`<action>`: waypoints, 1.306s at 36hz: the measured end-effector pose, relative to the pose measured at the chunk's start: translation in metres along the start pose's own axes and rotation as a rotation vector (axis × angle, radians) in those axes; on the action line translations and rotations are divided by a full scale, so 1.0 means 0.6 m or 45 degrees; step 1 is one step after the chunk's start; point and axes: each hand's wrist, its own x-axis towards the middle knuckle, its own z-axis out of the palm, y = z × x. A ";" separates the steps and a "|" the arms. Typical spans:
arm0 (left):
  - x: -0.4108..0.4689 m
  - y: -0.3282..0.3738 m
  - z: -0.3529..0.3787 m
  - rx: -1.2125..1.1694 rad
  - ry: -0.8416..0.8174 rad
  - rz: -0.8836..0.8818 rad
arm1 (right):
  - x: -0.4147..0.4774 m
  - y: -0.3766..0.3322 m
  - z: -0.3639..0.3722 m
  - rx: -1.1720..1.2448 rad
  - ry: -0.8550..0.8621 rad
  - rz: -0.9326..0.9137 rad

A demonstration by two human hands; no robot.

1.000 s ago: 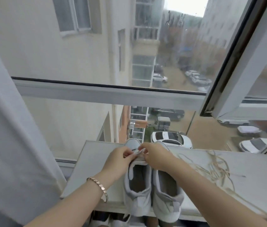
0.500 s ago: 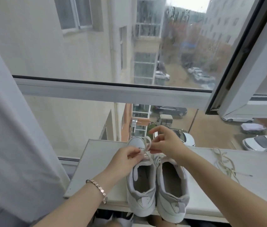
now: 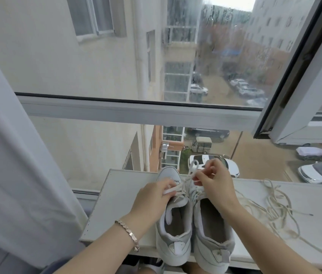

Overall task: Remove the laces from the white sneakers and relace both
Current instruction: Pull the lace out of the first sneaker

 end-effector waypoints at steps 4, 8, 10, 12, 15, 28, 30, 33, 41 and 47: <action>0.001 0.013 -0.014 0.162 0.165 0.228 | -0.003 0.001 0.009 -0.091 -0.121 -0.021; 0.006 0.015 -0.035 0.076 0.214 0.237 | 0.001 0.000 0.005 -0.059 -0.159 0.060; 0.007 0.017 -0.044 -0.266 0.208 0.055 | 0.001 -0.001 0.003 -0.066 -0.188 0.079; 0.008 0.020 -0.048 -0.665 0.198 -0.167 | 0.000 -0.004 0.004 -0.117 -0.212 0.077; 0.007 0.025 -0.050 -1.061 0.140 -0.429 | -0.004 -0.009 0.005 -0.366 -0.270 -0.026; 0.015 0.044 -0.046 -1.061 0.076 -0.514 | -0.026 -0.019 0.032 -0.838 -0.148 -0.954; 0.015 0.042 -0.046 -1.123 0.055 -0.505 | -0.025 -0.019 0.034 -0.813 -0.153 -0.944; 0.016 0.039 -0.044 -1.234 0.032 -0.524 | -0.018 -0.015 0.027 -0.761 -0.321 -0.809; 0.019 0.029 -0.044 -1.350 0.046 -0.593 | -0.007 -0.004 0.019 -0.841 -0.506 -0.804; 0.017 0.030 -0.041 -1.282 -0.009 -0.509 | -0.011 -0.001 0.033 -0.958 -0.249 -1.036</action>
